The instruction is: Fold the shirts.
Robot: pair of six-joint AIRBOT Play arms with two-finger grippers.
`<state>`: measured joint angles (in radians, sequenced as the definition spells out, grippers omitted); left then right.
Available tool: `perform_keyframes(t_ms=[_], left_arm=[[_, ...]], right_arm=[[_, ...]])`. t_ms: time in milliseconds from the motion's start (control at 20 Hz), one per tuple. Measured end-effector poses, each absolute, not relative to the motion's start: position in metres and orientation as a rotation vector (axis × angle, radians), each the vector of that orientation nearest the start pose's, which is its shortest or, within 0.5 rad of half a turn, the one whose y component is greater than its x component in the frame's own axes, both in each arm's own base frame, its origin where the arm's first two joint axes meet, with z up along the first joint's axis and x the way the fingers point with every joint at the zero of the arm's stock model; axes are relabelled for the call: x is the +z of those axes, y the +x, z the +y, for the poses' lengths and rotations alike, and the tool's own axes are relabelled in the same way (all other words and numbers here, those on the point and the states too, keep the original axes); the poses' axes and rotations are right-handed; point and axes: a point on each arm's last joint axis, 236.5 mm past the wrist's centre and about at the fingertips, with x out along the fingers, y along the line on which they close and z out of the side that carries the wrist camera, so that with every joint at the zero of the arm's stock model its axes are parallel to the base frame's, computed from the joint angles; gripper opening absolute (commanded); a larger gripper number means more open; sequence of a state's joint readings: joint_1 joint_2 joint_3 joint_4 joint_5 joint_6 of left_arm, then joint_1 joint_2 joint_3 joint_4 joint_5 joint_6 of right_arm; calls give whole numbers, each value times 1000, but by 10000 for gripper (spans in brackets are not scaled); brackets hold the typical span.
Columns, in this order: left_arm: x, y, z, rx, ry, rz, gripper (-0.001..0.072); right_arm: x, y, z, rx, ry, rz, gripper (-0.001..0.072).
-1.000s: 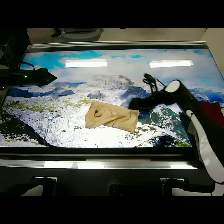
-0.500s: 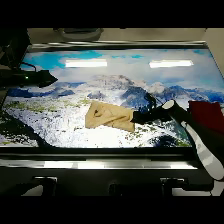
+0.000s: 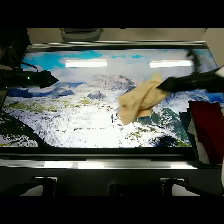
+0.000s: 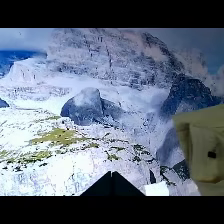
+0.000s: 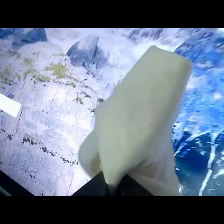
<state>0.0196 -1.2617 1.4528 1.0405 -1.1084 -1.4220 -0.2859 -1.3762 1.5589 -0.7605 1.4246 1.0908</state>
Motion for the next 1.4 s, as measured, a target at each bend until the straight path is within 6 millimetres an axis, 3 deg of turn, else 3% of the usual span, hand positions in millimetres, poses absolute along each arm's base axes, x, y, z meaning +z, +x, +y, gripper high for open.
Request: perform_keyframes(t_ms=[150, 350, 500, 750, 900, 1000, 1200, 1400], left_arm=[[161, 448, -99, -378, -310, 870, 25], [158, 448, -99, -380, -306, 875, 25], [158, 449, -99, -381, -304, 875, 25], [158, 449, -99, -386, -293, 872, 25], [158, 449, -99, -390, -286, 870, 25], [158, 449, -99, -391, -282, 870, 25], [158, 449, -99, -393, -278, 869, 25], [158, 448, -100, -396, -275, 870, 25]], right_arm=[[221, 413, -25, 471, 311, 857, 42], [254, 386, -108, 263, 367, 798, 42], [267, 378, -149, 140, 414, 735, 42], [286, 388, -194, -11, 439, 603, 42], [272, 377, -213, -88, 418, 657, 43], [253, 354, -224, -139, 417, 757, 43], [208, 284, -247, -272, 455, 1005, 43], [147, 217, -247, -365, 504, 1267, 43]])
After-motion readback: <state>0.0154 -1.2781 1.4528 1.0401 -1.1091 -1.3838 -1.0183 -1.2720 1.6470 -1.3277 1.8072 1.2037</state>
